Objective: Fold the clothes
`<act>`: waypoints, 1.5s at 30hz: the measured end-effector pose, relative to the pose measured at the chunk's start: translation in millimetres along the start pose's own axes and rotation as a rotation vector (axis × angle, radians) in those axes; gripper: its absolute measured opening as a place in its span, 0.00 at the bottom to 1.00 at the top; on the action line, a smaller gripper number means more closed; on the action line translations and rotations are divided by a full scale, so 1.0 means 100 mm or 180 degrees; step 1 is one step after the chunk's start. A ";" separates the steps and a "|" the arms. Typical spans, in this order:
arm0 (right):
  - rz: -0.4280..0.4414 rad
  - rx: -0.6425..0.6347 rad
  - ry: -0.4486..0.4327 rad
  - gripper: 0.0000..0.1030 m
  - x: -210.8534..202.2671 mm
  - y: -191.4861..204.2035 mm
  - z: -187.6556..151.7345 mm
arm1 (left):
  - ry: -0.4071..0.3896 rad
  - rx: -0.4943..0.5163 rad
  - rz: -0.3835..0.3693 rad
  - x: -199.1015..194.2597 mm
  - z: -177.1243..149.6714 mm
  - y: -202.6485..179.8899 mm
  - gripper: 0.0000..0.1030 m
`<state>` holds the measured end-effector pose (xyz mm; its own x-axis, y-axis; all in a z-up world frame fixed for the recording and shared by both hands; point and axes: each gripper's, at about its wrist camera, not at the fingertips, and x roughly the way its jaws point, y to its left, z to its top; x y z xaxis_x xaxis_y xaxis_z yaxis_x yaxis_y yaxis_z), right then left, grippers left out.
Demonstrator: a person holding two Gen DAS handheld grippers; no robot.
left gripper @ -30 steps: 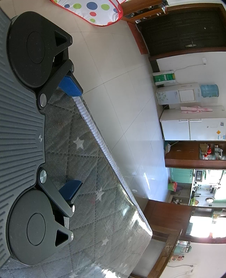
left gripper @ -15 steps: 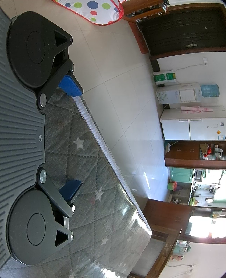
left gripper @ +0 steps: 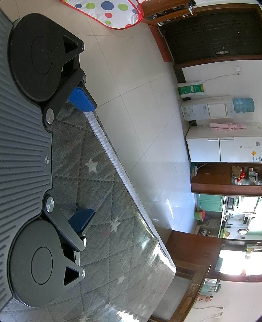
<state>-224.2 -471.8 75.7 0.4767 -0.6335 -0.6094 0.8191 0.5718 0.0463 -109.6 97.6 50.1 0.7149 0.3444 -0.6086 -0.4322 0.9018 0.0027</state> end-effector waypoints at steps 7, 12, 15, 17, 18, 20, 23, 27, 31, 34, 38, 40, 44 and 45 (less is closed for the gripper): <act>0.0000 0.0000 0.0001 1.00 0.00 0.00 0.01 | 0.0001 0.0000 0.0001 0.00 0.01 0.00 1.00; 0.0000 0.0000 0.0001 1.00 0.00 0.00 0.01 | 0.0001 0.0000 0.0000 0.00 0.01 0.00 1.00; 0.0002 0.0003 0.0003 1.00 0.00 0.00 0.01 | 0.0001 0.0001 0.0001 0.00 0.01 0.00 1.00; -0.0001 -0.0001 0.0004 1.00 0.01 0.00 0.01 | 0.0001 0.0001 0.0001 0.00 0.01 0.01 1.00; -0.0001 0.0000 0.0004 1.00 0.01 0.00 0.01 | 0.0001 0.0001 0.0001 0.00 0.01 0.01 1.00; 0.0001 0.0003 0.0002 1.00 0.01 0.01 0.01 | 0.0001 0.0002 0.0002 0.00 0.01 0.01 1.00; -0.0003 -0.0001 -0.0001 1.00 0.02 0.04 0.01 | 0.0001 0.0001 0.0002 0.00 0.02 0.01 1.00; -0.0006 -0.0005 -0.0003 1.00 0.02 0.07 0.01 | 0.0001 0.0000 0.0002 0.00 0.02 0.01 1.00; -0.0006 -0.0005 -0.0003 1.00 0.02 0.06 0.01 | 0.0002 0.0001 0.0002 0.00 0.02 0.01 1.00; -0.0006 -0.0005 -0.0002 1.00 0.02 0.06 0.01 | 0.0001 0.0003 0.0004 0.00 0.02 0.01 1.00; -0.0002 0.0000 0.0000 1.00 0.02 0.05 0.01 | 0.0002 0.0000 0.0002 0.00 0.02 0.01 1.00; 0.0003 0.0007 0.0000 1.00 0.02 0.03 0.01 | 0.0002 -0.0001 0.0002 0.00 0.02 0.01 1.00; 0.0003 0.0007 -0.0001 1.00 0.02 0.01 0.00 | 0.0002 0.0001 0.0004 0.00 0.02 0.01 1.00; 0.0003 0.0007 -0.0001 1.00 0.02 0.02 0.00 | 0.0002 0.0003 0.0005 0.00 0.02 0.01 1.00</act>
<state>-221.7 -472.6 74.7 0.4777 -0.6332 -0.6090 0.8193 0.5712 0.0487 -109.2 99.1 51.8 0.7138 0.3456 -0.6092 -0.4328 0.9015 0.0043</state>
